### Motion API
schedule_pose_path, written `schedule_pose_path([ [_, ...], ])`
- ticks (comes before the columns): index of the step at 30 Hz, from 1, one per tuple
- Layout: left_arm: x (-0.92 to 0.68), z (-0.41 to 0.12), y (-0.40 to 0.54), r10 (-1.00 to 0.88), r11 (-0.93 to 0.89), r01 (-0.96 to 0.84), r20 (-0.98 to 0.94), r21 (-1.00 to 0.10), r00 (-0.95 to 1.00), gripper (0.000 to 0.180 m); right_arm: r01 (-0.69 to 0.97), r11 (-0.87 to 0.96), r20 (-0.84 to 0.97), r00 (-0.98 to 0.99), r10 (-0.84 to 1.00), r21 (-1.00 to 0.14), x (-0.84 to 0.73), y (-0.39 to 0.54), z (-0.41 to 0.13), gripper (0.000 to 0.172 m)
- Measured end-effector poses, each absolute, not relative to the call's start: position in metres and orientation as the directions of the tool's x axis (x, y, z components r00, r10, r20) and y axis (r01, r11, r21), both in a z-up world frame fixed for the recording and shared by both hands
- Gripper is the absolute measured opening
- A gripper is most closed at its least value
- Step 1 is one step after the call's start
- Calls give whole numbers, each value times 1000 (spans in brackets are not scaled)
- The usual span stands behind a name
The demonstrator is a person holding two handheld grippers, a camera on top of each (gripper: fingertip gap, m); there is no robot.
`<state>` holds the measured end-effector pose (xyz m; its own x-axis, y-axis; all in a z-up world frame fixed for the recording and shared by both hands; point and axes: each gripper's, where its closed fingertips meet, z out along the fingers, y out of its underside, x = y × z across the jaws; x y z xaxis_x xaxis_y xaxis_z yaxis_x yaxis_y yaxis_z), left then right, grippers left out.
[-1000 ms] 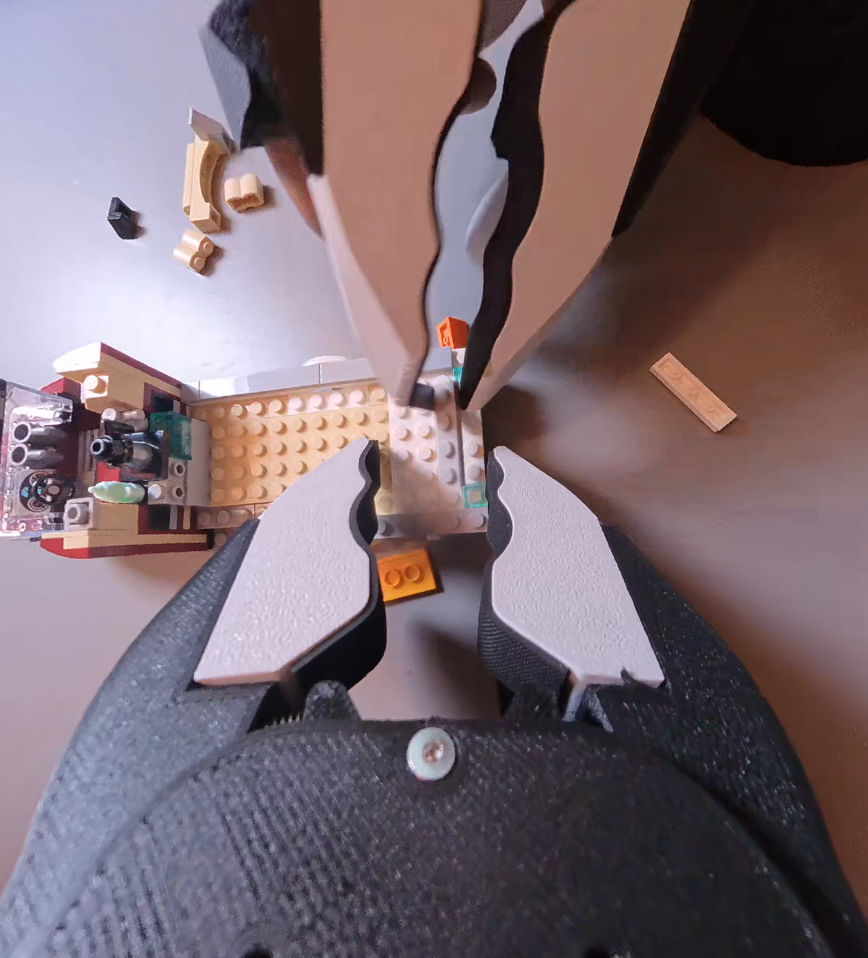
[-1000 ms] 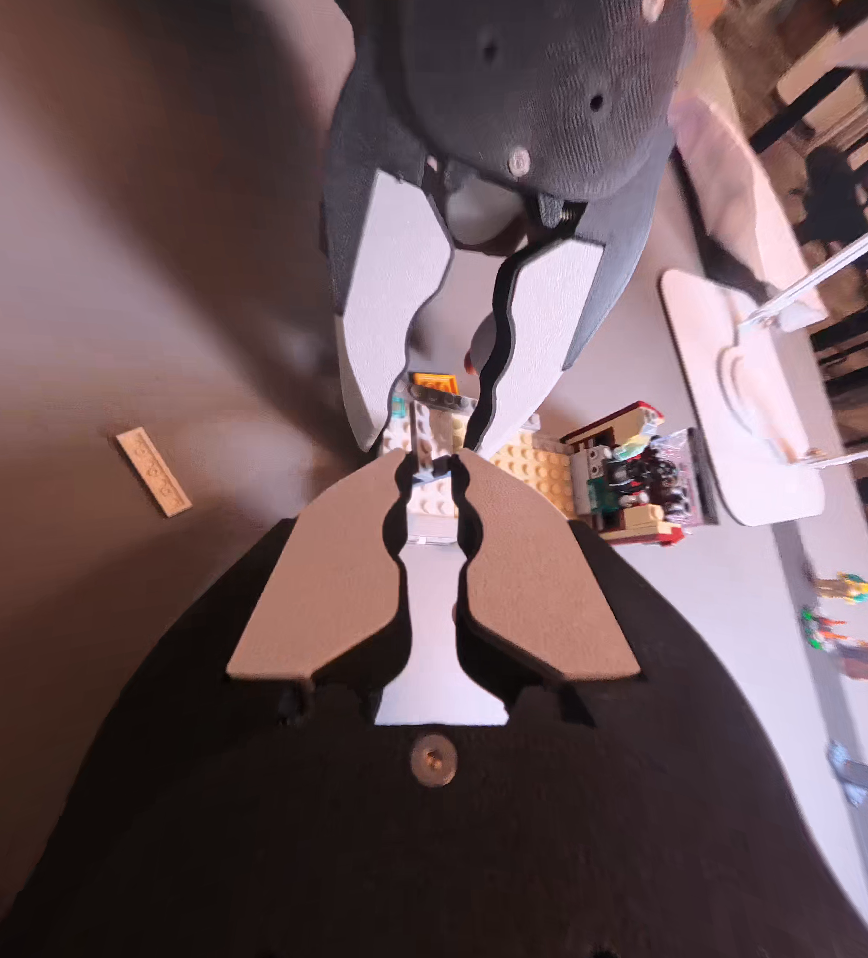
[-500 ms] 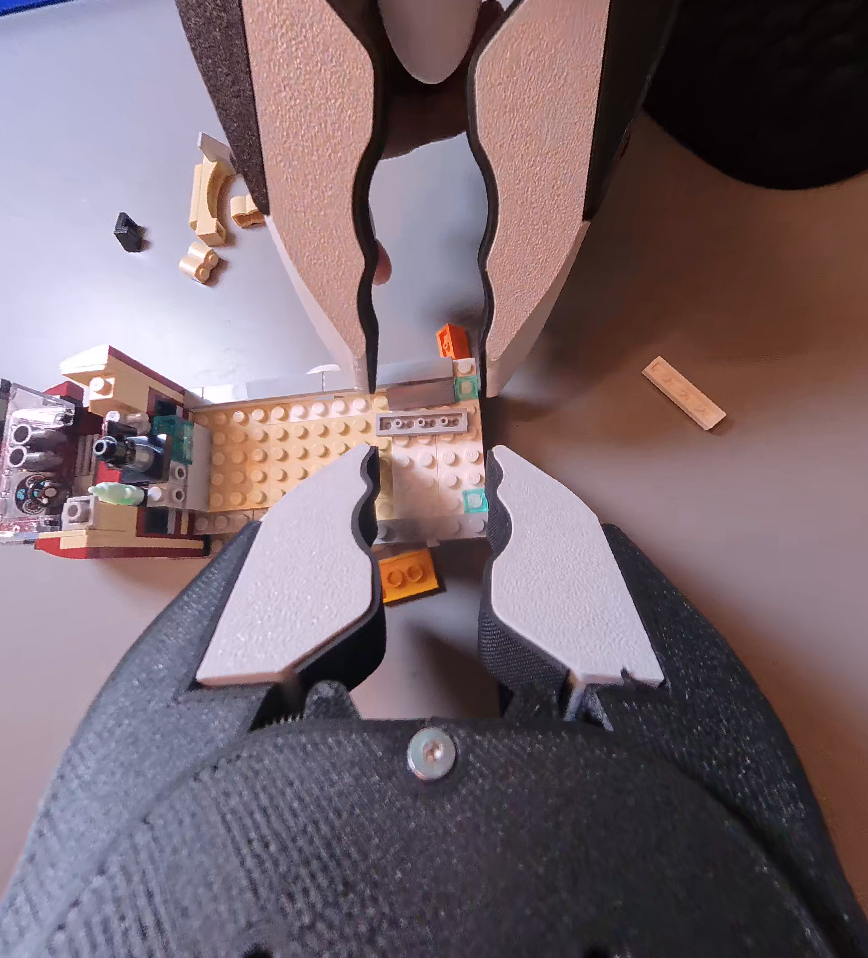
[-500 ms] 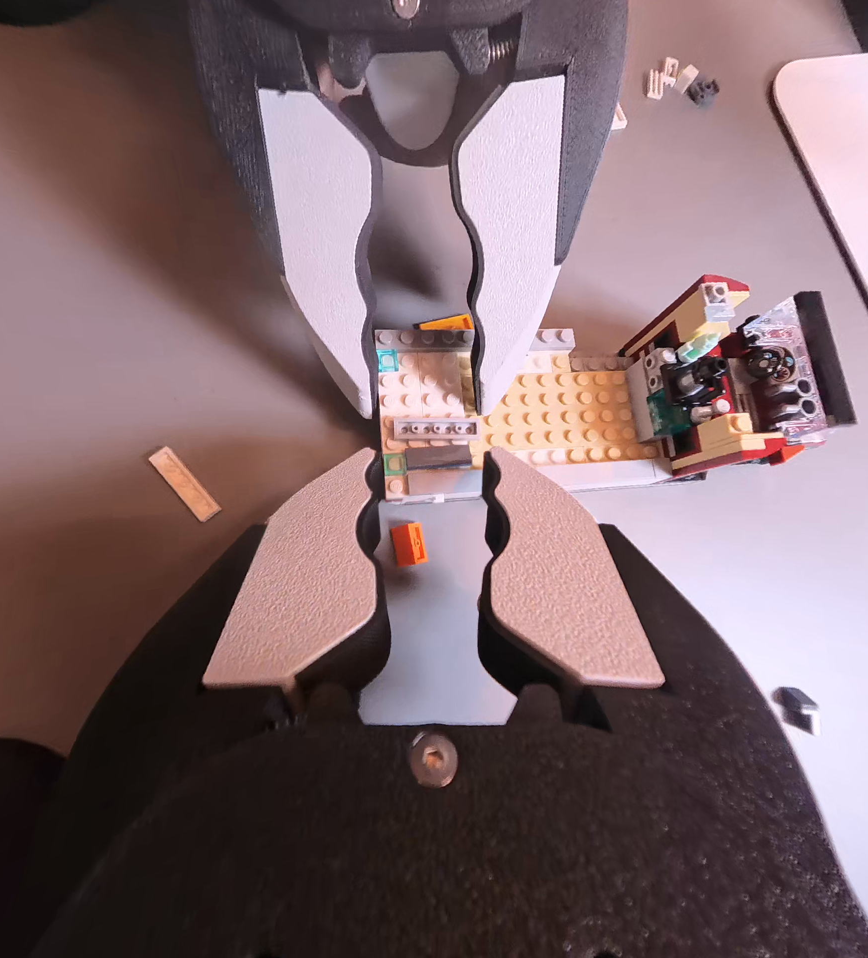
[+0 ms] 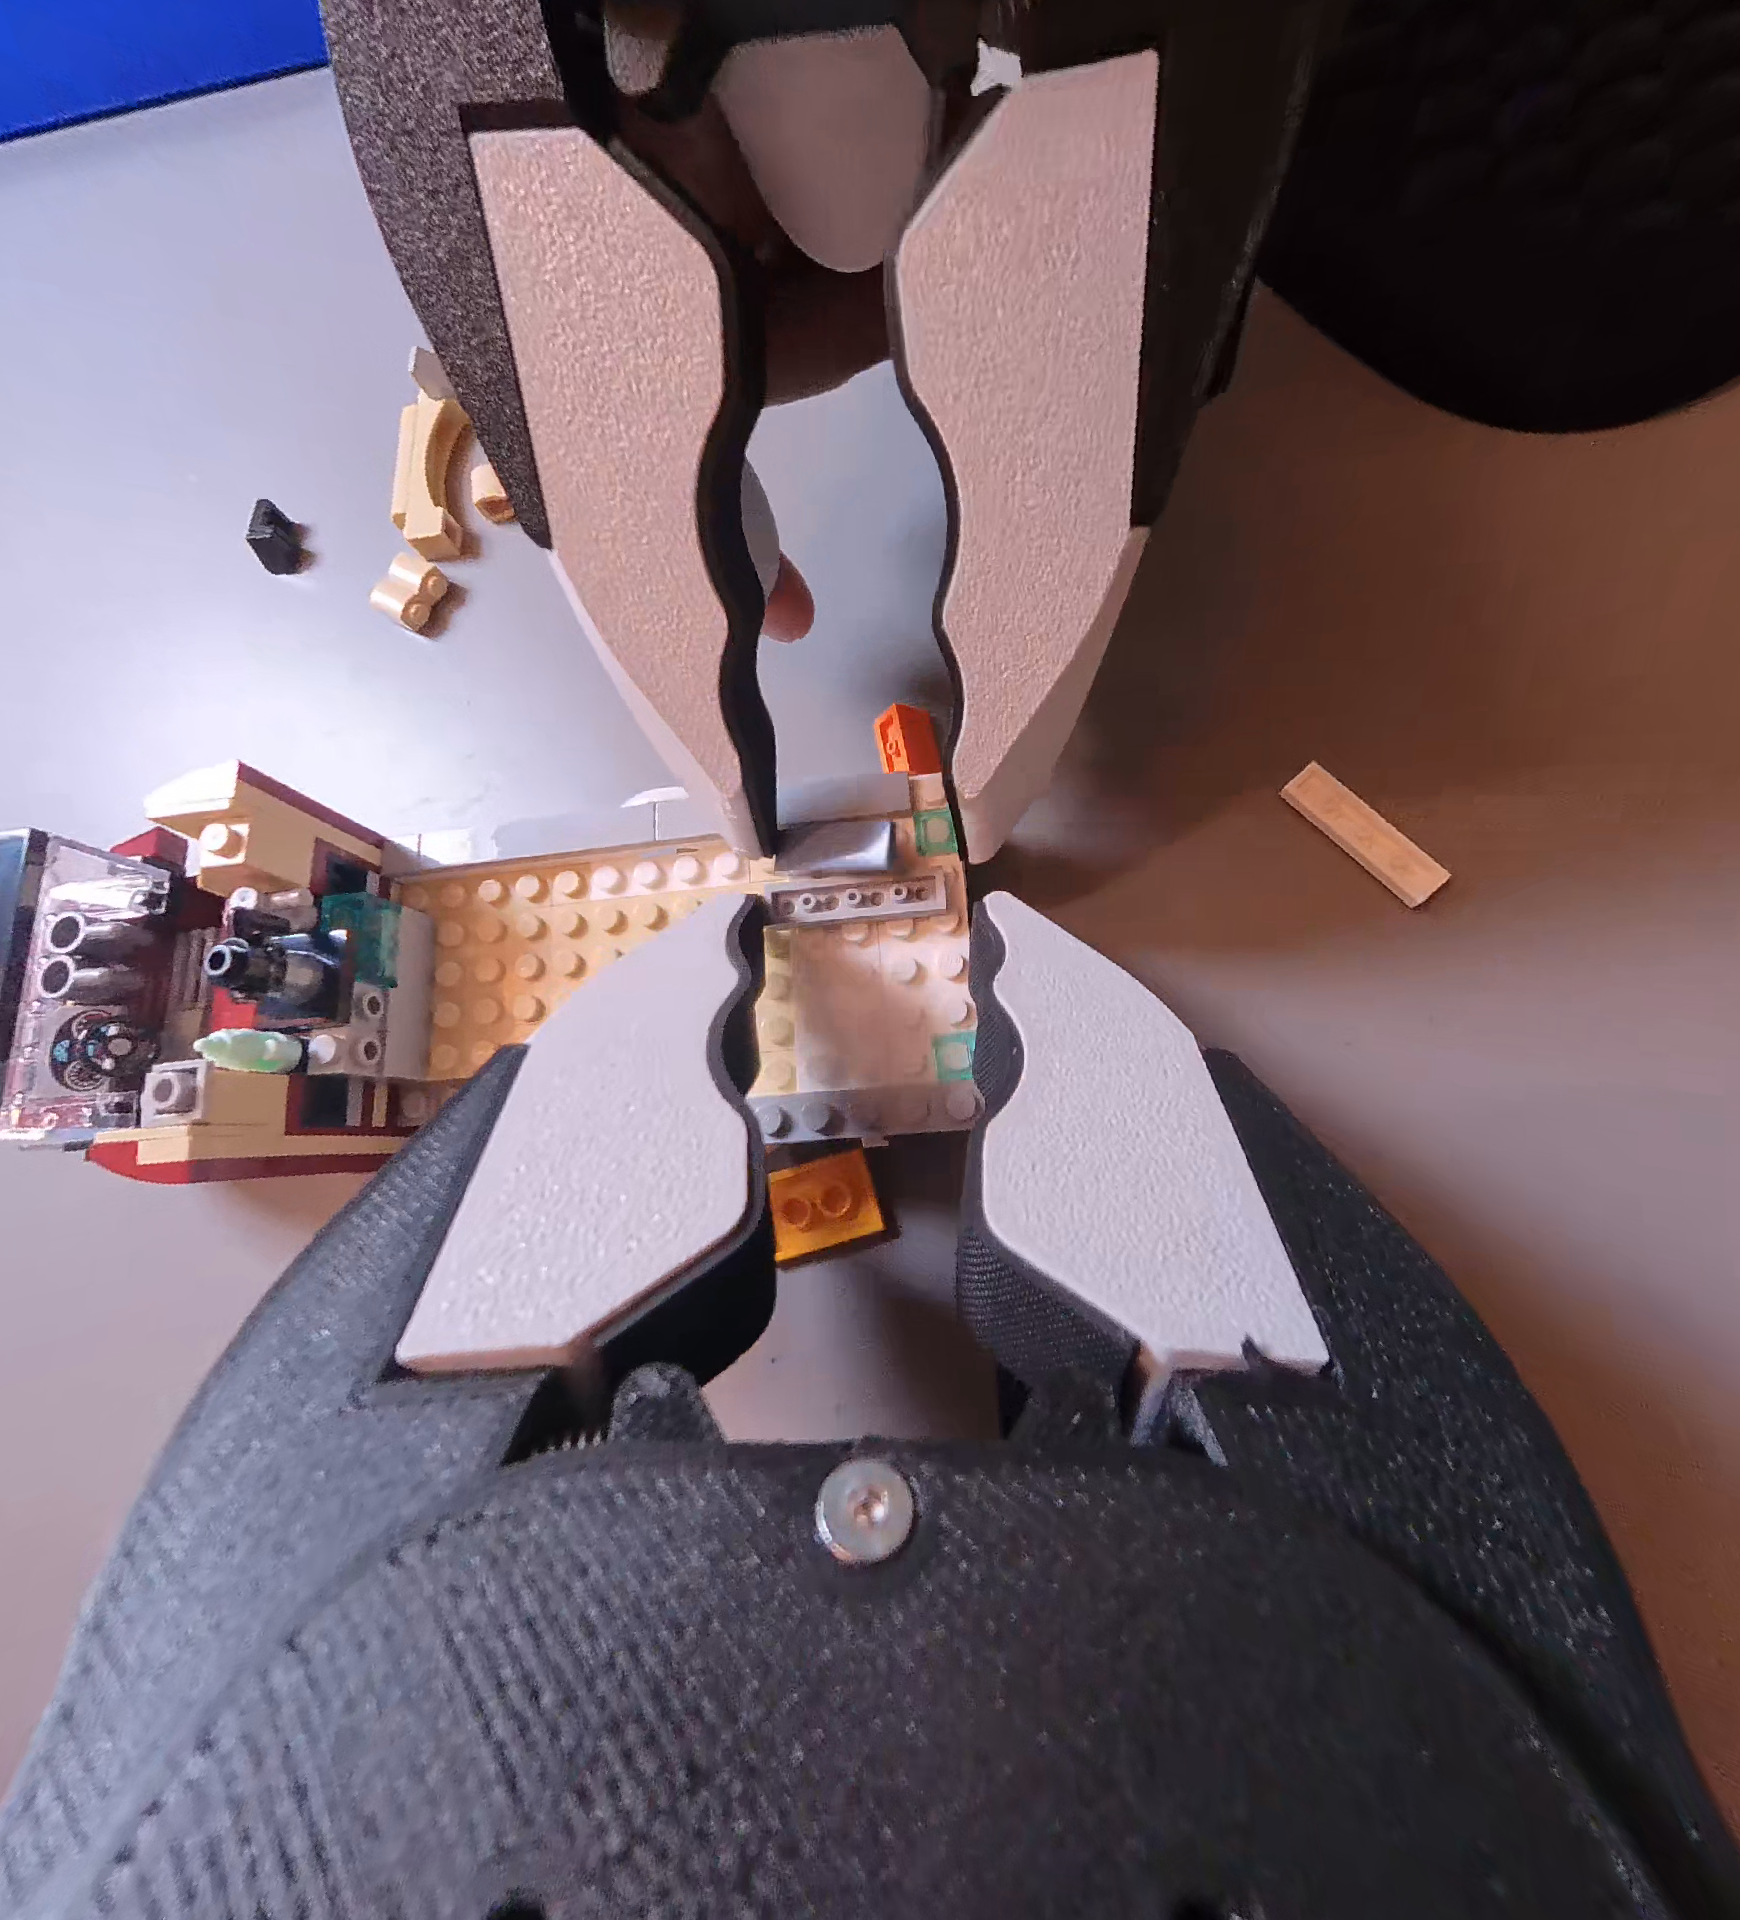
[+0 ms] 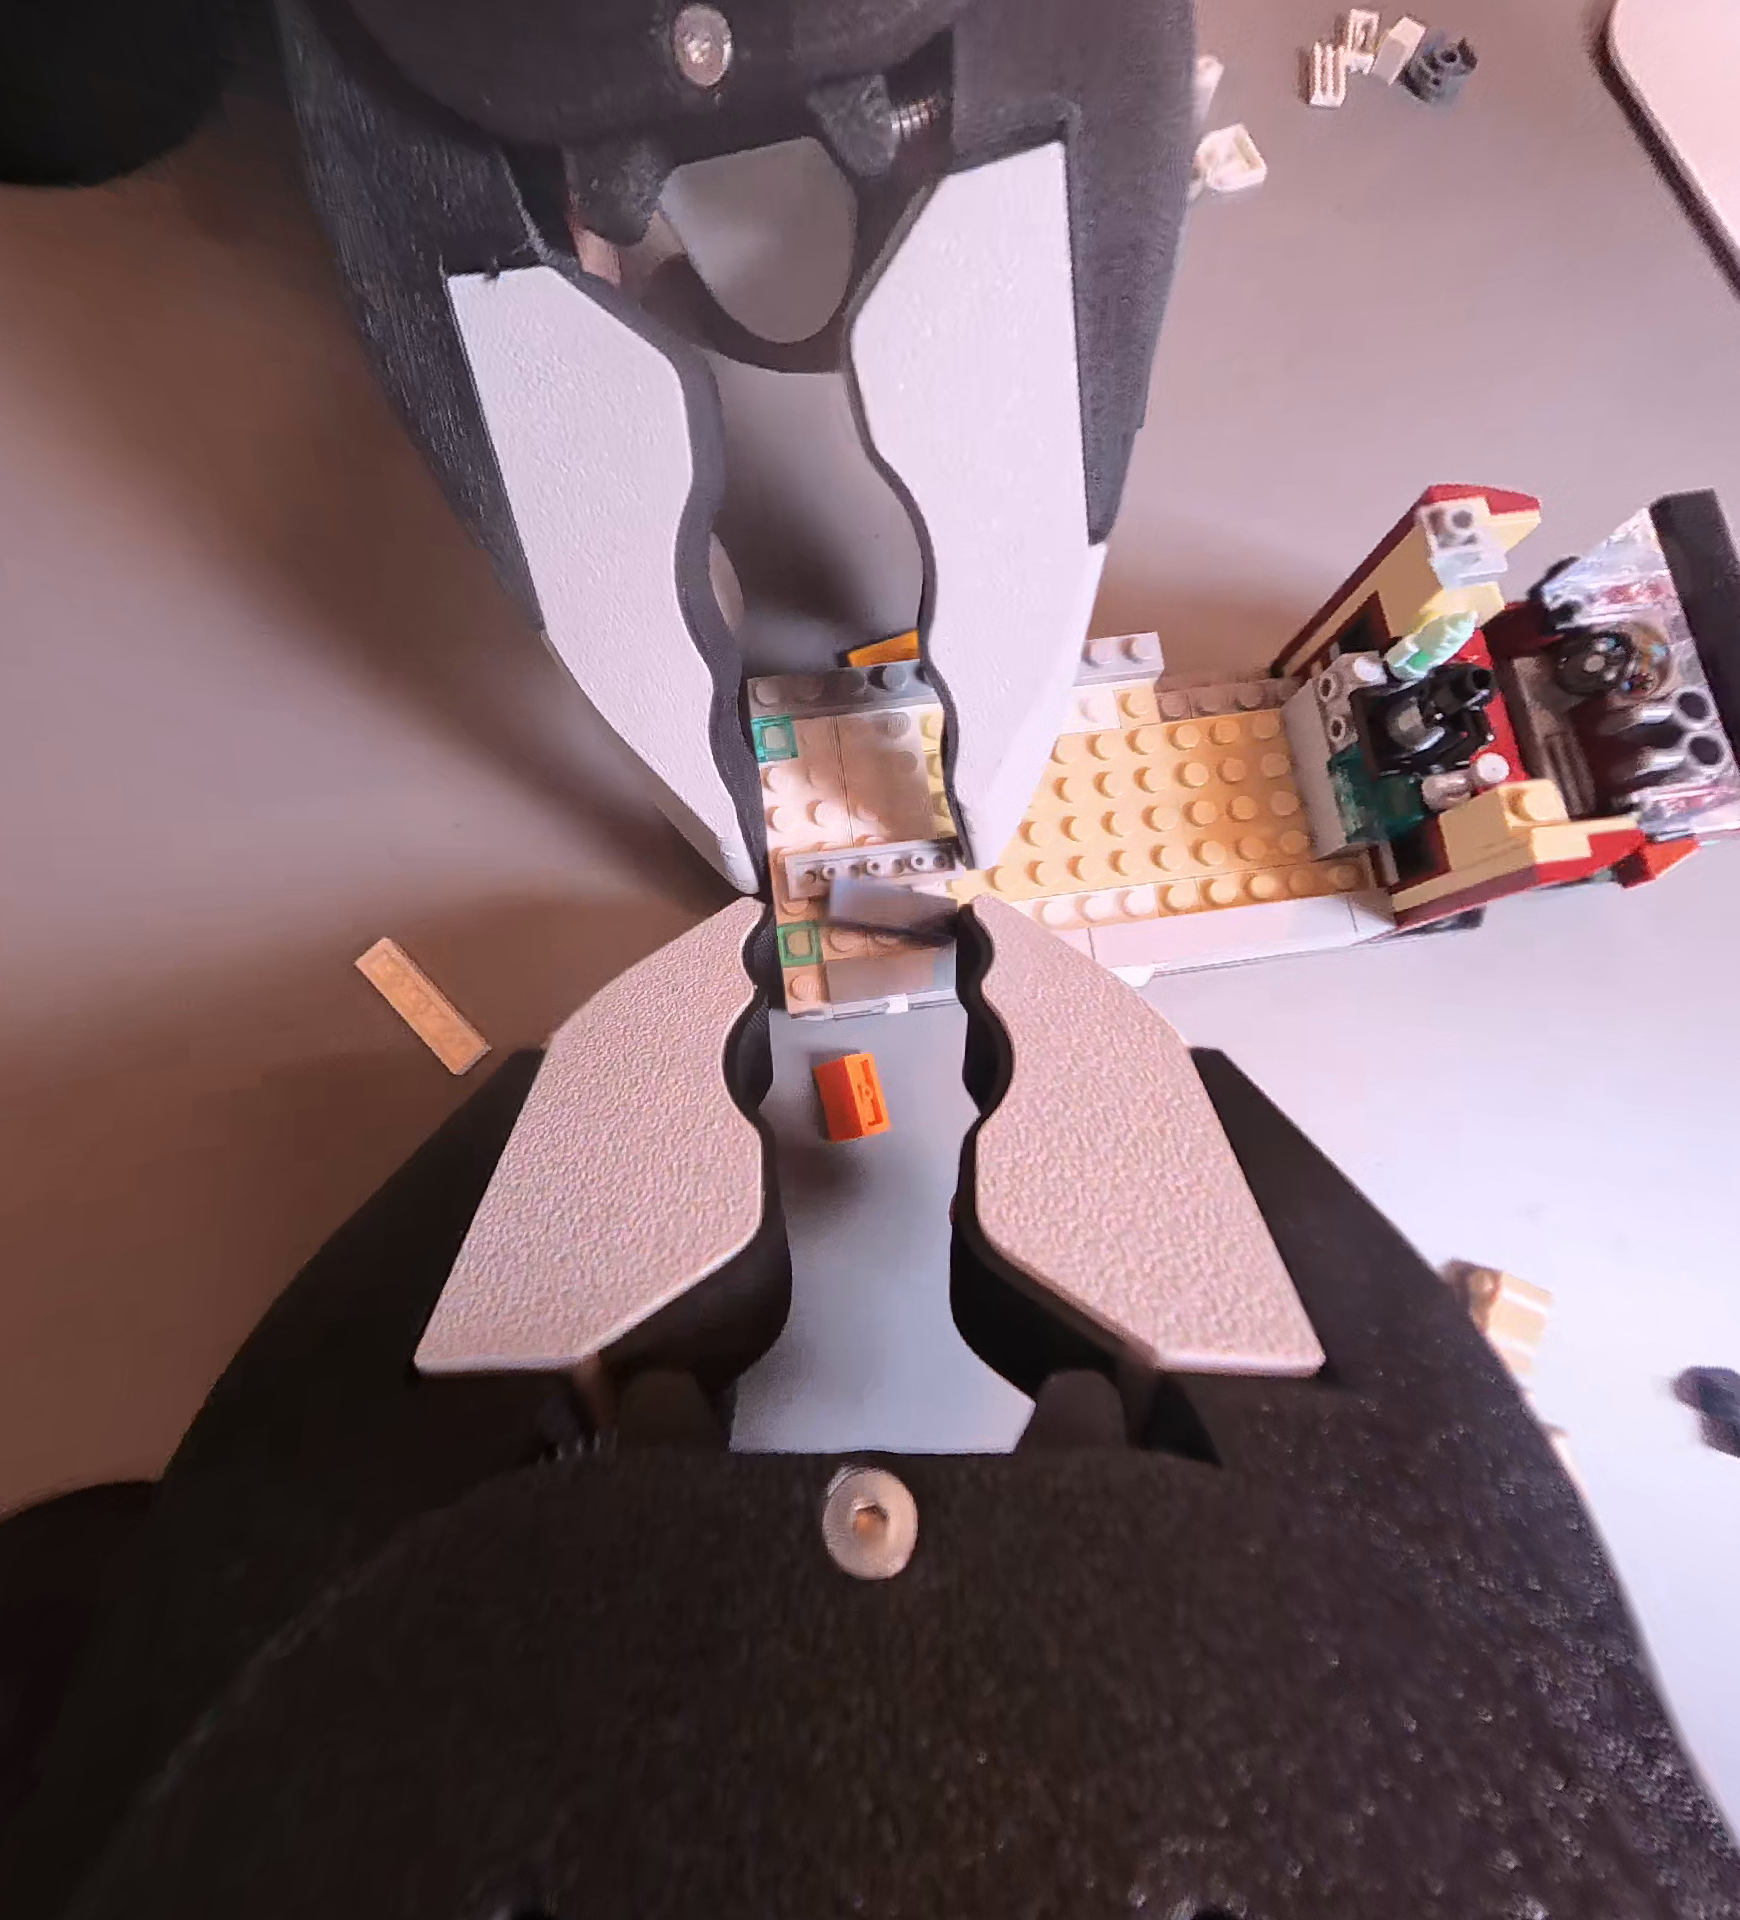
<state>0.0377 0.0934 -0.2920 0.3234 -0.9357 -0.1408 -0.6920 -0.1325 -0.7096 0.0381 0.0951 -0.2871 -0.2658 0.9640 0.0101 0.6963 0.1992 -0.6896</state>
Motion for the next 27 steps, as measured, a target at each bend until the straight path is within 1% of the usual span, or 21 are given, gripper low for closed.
schedule_pose_path([
  [1, 38, -292, 93, -935, -135, -692, -140, -710, 326, 38, 695, 176, -15, -260, 966, -697, 39, 95, -286, 32],
  [3, 38, -292, 93, -934, -139, -692, -137, -708, 329, 38, 690, 135, -56, -247, 967, -711, 39, 97, -284, 25],
  [6, 37, -292, 93, -932, -132, -696, -151, -706, 330, 38, 688, 99, -99, -242, 965, -719, 38, 97, -284, 24],
  [12, 32, -290, 92, -925, -124, -690, -169, -713, 341, 37, 662, 103, -84, -244, 966, -742, 36, 97, -278, 24],
  [14, 30, -285, 90, -920, -117, -671, -175, -732, 351, 35, 648, 98, -70, -227, 971, -755, 39, 100, -272, 24],
  [18, 33, -267, 74, -927, -109, -604, -138, -789, 348, 33, 615, 40, -68, -151, 986, -787, 54, 115, -258, 24],
  [23, 68, -278, 58, -945, -64, -631, -157, -773, 288, 32, 552, -83, -111, -17, 994, -830, 79, 137, -245, 24],
  [25, 89, -281, 60, -950, -63, -636, -148, -769, 274, 33, 530, -102, -106, 24, 994, -842, 88, 141, -240, 24],
  [27, 108, -282, 71, -944, -34, -676, -199, -736, 264, 33, 525, -100, -71, 75, 995, -845, 98, 148, -237, 24],
])
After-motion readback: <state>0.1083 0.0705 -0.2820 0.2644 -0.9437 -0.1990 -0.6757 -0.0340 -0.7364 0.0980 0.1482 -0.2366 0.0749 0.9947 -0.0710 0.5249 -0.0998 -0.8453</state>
